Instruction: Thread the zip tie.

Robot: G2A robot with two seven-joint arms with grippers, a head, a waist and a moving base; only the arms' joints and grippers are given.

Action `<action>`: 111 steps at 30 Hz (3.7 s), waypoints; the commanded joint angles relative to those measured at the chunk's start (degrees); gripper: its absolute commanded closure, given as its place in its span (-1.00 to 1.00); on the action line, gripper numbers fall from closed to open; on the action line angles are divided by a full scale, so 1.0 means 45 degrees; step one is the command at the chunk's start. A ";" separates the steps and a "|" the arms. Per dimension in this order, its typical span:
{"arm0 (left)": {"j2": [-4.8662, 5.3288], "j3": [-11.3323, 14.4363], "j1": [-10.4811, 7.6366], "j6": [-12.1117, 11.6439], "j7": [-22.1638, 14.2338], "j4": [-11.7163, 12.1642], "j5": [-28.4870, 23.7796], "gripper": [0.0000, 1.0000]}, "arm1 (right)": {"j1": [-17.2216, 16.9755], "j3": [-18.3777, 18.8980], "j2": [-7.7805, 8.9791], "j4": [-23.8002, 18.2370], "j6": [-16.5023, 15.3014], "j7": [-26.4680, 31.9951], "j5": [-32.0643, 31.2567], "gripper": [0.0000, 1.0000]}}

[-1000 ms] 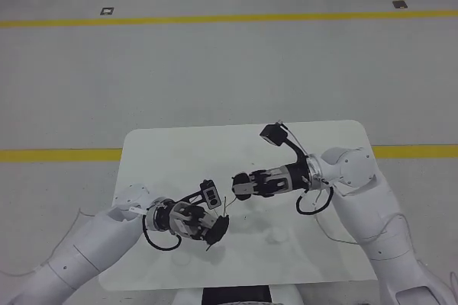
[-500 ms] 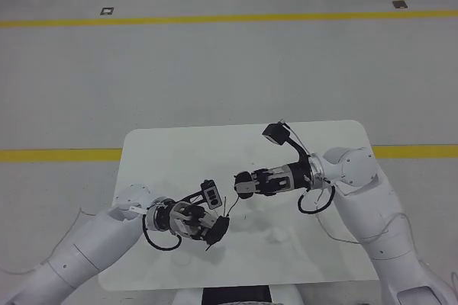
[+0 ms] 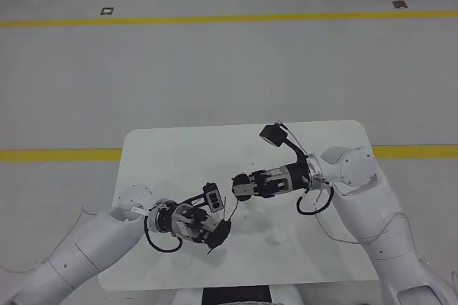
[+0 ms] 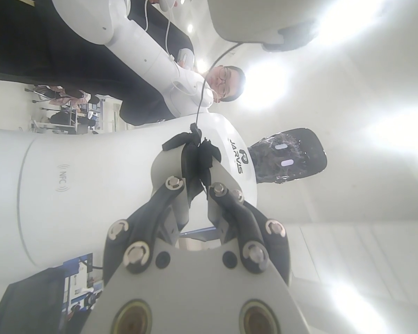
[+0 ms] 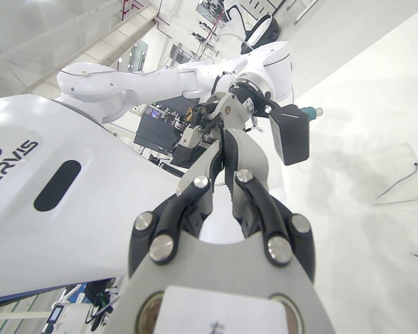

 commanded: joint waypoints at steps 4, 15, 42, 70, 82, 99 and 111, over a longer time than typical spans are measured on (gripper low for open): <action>0.0032 0.0081 -0.0051 -0.0060 0.0000 0.0022 -0.0032 1.00 | -0.0010 0.0082 -0.0037 -0.0016 0.0000 0.0000 0.0091 1.00; 0.0084 0.0329 -0.0186 -0.0077 0.0000 -0.0010 -0.0046 1.00 | 0.0012 0.0051 -0.0197 -0.0020 0.0000 0.0000 0.0078 1.00; 0.0165 0.0826 -0.0547 -0.0254 0.0000 0.0043 -0.0210 1.00 | 0.0320 -0.0445 -0.0524 0.0128 0.0000 0.0000 -0.0028 1.00; 0.0218 0.0845 -0.0580 -0.0353 0.0000 0.0043 -0.0315 1.00 | 0.0234 -0.0360 -0.0135 0.0221 0.0000 0.0000 0.0633 1.00; 0.0218 0.0845 -0.0580 -0.0353 0.0000 0.0043 -0.0315 1.00 | 0.0101 -0.0475 -0.0123 0.0025 0.0057 -0.0349 0.0423 1.00; 0.0159 0.0771 -0.0450 -0.0285 0.0515 -0.0204 -0.0166 1.00 | 0.0142 -0.0693 0.0082 -0.0119 0.0000 -0.0147 0.0555 1.00; 0.0026 0.0434 -0.0319 -0.0145 0.0593 -0.0167 0.0069 1.00 | 0.0256 -0.0876 0.0171 -0.0156 0.0000 0.0000 0.0564 1.00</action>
